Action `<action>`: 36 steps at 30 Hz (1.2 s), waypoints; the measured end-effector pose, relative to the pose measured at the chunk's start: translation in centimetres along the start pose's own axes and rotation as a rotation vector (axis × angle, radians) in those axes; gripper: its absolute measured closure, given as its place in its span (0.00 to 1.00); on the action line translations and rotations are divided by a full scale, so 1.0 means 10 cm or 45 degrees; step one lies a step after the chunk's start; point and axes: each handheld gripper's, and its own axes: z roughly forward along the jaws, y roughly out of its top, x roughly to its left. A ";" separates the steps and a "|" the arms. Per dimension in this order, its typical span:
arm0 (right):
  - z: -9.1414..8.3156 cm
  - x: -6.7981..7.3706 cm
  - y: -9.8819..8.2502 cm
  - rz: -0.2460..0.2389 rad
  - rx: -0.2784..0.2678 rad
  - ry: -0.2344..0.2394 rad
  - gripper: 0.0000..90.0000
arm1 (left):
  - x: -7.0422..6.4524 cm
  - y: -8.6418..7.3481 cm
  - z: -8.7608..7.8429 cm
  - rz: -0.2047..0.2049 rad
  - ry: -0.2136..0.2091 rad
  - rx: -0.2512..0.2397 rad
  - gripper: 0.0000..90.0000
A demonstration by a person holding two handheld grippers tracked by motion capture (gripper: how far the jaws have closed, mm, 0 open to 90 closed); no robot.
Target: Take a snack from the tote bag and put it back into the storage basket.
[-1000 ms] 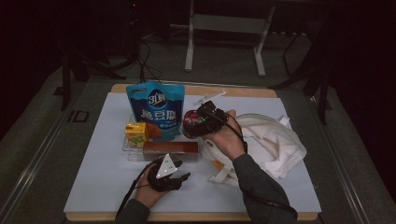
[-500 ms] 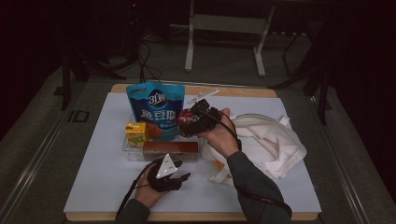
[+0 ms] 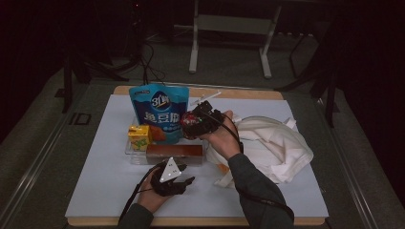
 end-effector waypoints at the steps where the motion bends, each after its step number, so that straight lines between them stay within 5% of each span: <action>1: 0.01 -0.01 0.00 0.007 0.001 -0.001 0.28 | 0.00 0.00 0.00 0.000 0.000 0.000 0.51; 36: 0.31 -0.11 -0.13 0.046 0.070 -0.044 0.28 | 0.00 0.00 0.00 0.007 0.000 0.006 0.51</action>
